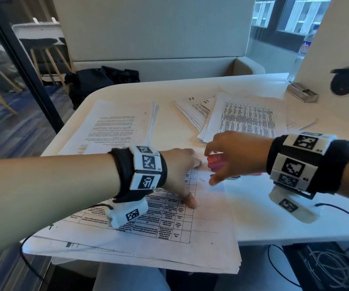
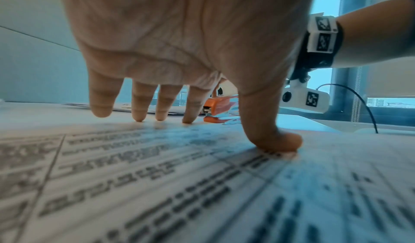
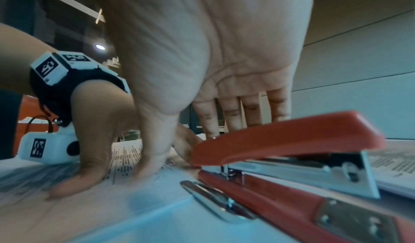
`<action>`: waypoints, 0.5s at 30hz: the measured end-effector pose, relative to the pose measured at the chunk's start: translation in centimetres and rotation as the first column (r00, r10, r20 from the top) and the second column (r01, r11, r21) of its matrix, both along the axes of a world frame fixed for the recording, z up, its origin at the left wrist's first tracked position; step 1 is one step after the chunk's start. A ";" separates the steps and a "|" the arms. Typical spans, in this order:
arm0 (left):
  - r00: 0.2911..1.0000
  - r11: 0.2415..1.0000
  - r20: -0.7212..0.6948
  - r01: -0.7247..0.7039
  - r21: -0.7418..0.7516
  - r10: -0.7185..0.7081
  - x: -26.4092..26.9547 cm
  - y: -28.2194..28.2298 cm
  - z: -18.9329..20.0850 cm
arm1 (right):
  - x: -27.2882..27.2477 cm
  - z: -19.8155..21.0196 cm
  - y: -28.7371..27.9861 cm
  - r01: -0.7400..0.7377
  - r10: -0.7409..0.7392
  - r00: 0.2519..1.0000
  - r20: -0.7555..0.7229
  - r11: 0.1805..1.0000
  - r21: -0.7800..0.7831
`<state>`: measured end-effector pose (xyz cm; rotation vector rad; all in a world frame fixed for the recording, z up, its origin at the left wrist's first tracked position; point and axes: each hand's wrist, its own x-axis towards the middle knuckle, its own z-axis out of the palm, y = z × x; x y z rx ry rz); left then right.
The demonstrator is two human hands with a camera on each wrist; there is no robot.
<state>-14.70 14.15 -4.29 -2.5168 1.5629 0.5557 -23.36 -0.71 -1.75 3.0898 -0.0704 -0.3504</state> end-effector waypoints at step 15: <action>0.999 0.979 0.006 -0.044 -0.201 0.046 -1.6 -0.9 1.0 | -0.3 -0.3 1.1 -0.095 0.086 0.988 -0.127 0.993 -0.068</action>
